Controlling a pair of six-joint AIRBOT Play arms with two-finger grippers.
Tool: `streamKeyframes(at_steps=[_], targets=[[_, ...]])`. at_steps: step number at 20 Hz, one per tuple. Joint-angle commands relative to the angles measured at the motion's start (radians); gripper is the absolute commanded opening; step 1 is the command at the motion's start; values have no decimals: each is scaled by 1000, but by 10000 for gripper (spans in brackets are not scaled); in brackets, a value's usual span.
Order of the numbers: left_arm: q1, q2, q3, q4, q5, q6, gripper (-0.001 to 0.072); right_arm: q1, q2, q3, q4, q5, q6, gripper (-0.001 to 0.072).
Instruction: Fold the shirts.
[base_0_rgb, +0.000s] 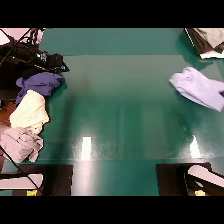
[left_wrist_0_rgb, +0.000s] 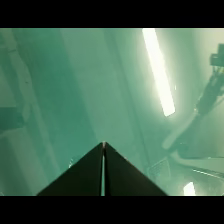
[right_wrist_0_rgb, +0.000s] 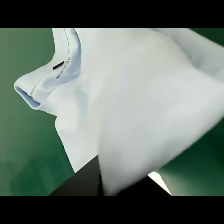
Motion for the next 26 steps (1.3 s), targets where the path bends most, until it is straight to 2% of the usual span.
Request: streamKeyframes(at_steps=[1,4,8,9,10,12,13,14,17,20,22,24,25,26], targets=[[0,0,0,0,2,-15,25,-220,79,-121,-23,-85,13,16],[0,0,0,0,3,-14,25,-279,83,-145,-32,-57,29,16],[0,0,0,0,6,-11,25,-279,83,-143,-291,41,166,18],[0,0,0,0,8,-7,25,-279,83,-142,-376,65,193,42],[0,0,0,0,7,-7,25,-280,83,-142,-460,85,213,193],[0,0,0,1,6,-5,25,-293,82,-134,-579,145,222,394],[0,0,0,1,6,3,25,-303,82,-115,-631,178,222,446],[0,0,0,1,4,15,25,-317,82,-87,-661,210,223,460],[0,0,0,0,1,19,25,-364,83,32,-640,277,267,459],[0,0,0,0,10,20,25,-326,83,105,-415,293,269,452],[0,0,0,0,28,20,25,-212,85,98,-237,308,251,450],[0,0,0,1,31,34,25,-39,85,74,-174,340,220,447],[0,0,0,1,47,56,25,54,85,68,-175,347,220,407],[0,0,0,1,55,64,25,153,85,66,-177,348,220,267]])
